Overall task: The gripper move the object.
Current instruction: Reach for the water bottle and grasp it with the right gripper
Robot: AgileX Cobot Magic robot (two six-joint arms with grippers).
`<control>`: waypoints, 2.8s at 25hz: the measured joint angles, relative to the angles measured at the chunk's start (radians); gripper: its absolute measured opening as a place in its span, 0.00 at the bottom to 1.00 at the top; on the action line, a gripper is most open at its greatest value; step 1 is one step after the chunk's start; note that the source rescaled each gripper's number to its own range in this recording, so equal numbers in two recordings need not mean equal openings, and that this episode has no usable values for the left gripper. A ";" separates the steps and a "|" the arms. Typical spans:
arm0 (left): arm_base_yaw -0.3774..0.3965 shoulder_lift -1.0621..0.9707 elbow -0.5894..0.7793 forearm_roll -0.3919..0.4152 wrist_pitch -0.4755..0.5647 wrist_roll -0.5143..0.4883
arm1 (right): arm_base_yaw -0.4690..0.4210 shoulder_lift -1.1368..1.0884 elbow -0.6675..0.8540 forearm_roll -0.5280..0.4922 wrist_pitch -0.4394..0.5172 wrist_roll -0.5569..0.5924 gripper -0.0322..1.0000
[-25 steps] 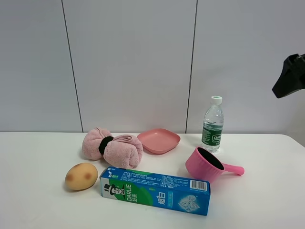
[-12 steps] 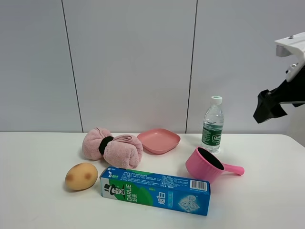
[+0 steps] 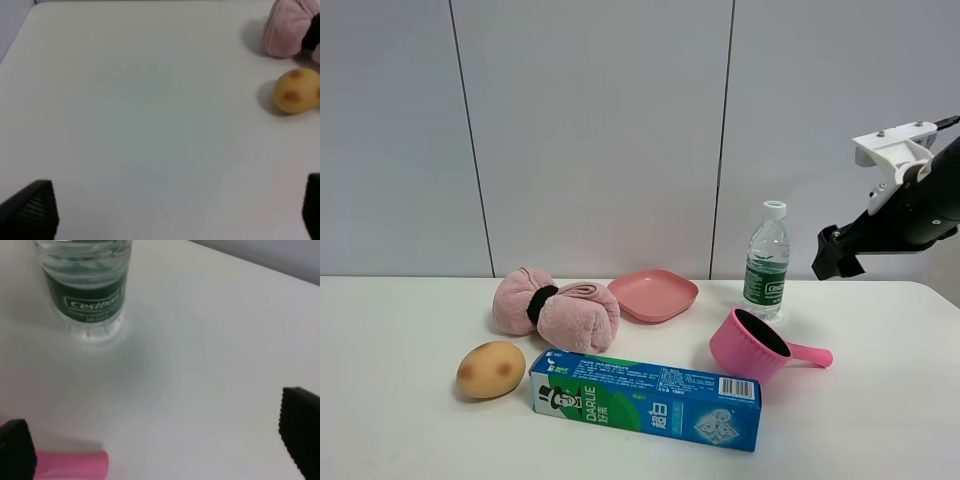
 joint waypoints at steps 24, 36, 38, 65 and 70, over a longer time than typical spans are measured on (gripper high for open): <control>0.000 0.000 0.000 0.000 0.000 0.000 | 0.021 0.240 0.000 0.000 -0.427 0.003 1.00; 0.000 0.000 0.000 0.000 0.000 0.000 | 0.021 0.310 -0.001 0.000 -0.577 0.003 1.00; 0.000 0.000 0.000 0.000 0.000 0.000 | 0.021 0.310 -0.001 0.000 -0.615 0.004 1.00; 0.000 0.000 0.000 0.000 0.000 0.000 | 0.035 0.440 -0.002 -0.086 -0.850 0.049 1.00; 0.000 0.000 0.000 0.000 0.000 0.000 | 0.035 0.478 -0.002 -0.086 -0.898 0.049 1.00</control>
